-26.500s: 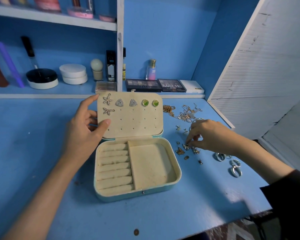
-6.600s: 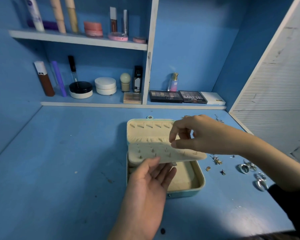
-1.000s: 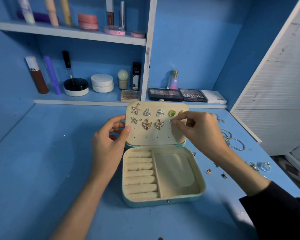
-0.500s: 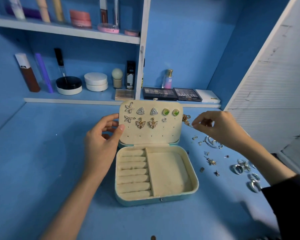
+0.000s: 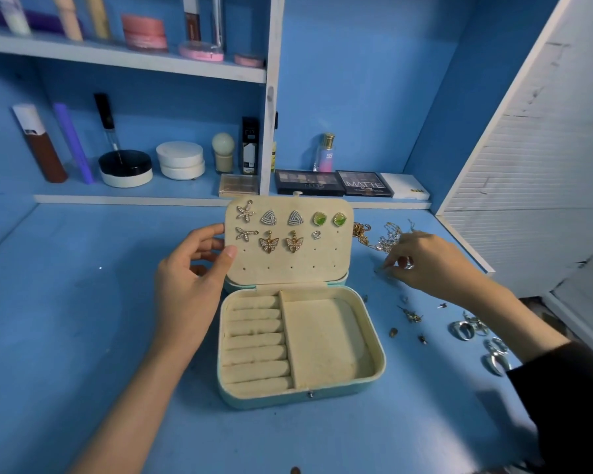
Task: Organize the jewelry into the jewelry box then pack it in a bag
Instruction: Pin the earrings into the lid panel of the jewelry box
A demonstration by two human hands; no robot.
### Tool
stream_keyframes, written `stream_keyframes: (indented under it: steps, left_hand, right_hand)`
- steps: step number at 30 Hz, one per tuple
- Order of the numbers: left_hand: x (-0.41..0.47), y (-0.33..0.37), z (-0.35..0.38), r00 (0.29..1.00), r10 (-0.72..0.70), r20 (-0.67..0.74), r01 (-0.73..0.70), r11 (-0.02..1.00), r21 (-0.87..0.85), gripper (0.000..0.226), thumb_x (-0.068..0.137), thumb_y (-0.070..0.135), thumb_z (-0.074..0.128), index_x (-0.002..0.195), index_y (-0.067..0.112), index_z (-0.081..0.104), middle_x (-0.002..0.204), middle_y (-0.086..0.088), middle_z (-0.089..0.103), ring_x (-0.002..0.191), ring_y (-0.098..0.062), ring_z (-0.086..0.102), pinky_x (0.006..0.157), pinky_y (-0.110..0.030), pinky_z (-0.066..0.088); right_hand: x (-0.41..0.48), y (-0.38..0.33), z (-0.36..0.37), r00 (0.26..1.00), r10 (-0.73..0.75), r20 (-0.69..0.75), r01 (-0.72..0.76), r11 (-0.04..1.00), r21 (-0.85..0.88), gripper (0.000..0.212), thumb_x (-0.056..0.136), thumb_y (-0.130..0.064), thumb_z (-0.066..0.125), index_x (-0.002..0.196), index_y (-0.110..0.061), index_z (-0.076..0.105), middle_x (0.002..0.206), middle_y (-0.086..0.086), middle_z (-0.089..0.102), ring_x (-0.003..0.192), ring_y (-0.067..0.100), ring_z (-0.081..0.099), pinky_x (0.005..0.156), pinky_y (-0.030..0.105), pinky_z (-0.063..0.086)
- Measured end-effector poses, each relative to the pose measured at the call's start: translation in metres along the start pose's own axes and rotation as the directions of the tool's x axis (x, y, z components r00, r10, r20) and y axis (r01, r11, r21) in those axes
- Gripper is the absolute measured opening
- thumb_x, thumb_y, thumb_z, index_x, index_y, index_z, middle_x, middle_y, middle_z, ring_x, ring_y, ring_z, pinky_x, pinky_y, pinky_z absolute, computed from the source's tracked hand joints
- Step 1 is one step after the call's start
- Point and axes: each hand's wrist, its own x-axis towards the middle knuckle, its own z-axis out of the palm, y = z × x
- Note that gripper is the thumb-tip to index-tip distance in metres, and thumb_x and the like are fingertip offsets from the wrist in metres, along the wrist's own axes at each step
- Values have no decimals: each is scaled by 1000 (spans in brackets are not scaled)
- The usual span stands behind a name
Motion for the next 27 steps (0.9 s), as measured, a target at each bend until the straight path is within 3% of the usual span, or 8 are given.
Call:
stream_keyframes:
  steps: [4,13,23,27]
  left_hand:
    - [0,2,-1,1000,11,6,-11,1000,1,33,85,9,67,94,40,59,85,19,63,75,7,58,67,-7,45]
    - [0,1,0,1000,-1,6,1,1000,-2,29,85,10,67,96,35,61,87,18,64,75,8,58,66,-6,44]
    - [0,1,0,1000,5,7,-5,1000,1,30,85,10,67,96,37,61,85,18,64,75,6,58,66,-7,44]
    - [-1,1,-1,1000,3,3,-3,1000,0,32,85,10,67,94,40,60,85,18,64,75,6,58,65,-7,44]
  right_hand:
    - [1,-3,4,999,32,11,-32,999,-15,10,84,-36,63,83,-28,69,83,-9,53,85,15,51,64,28,40]
    - [4,-10,7,998,69,-10,-70,996,-47,11,85,-34,63,86,-25,70,80,-10,51,79,15,49,51,21,28]
    - [5,-15,7,996,93,-3,-93,993,-65,10,86,-31,61,85,-24,68,82,-9,52,78,15,50,59,25,35]
    - [0,-12,1,999,50,7,-50,997,53,11,82,-24,63,71,-28,62,71,-14,50,70,14,50,58,29,42]
